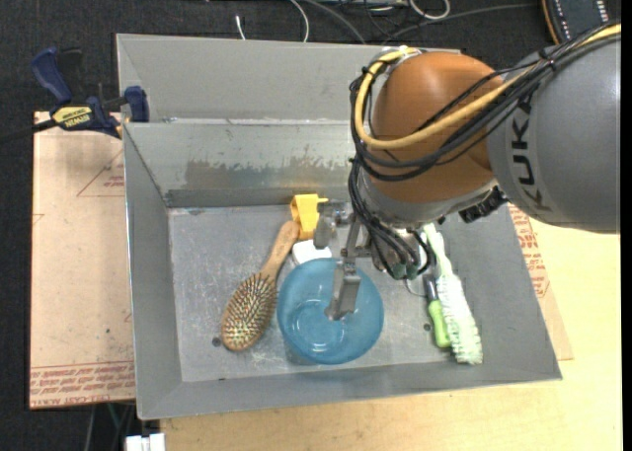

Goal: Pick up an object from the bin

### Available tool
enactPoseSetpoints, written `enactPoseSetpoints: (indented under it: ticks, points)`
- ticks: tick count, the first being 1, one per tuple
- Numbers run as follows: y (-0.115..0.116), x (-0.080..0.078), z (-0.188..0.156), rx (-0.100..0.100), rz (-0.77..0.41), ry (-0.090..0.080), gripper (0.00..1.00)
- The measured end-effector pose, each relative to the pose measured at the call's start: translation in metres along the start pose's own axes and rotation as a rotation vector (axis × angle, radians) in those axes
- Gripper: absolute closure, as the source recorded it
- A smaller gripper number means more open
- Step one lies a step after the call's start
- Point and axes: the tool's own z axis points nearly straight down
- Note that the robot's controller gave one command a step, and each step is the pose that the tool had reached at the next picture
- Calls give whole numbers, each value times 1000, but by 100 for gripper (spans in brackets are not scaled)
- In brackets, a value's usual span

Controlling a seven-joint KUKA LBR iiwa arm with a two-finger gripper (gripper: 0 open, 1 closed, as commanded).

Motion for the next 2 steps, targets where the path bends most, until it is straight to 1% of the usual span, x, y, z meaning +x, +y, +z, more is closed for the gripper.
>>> enactPoseSetpoints:
  ticks: [1, 2]
  points:
    - [1, 1, 4, -1, 18, -4, 0]
    - [-11, 3, 24, -1, -219, -4, 0]
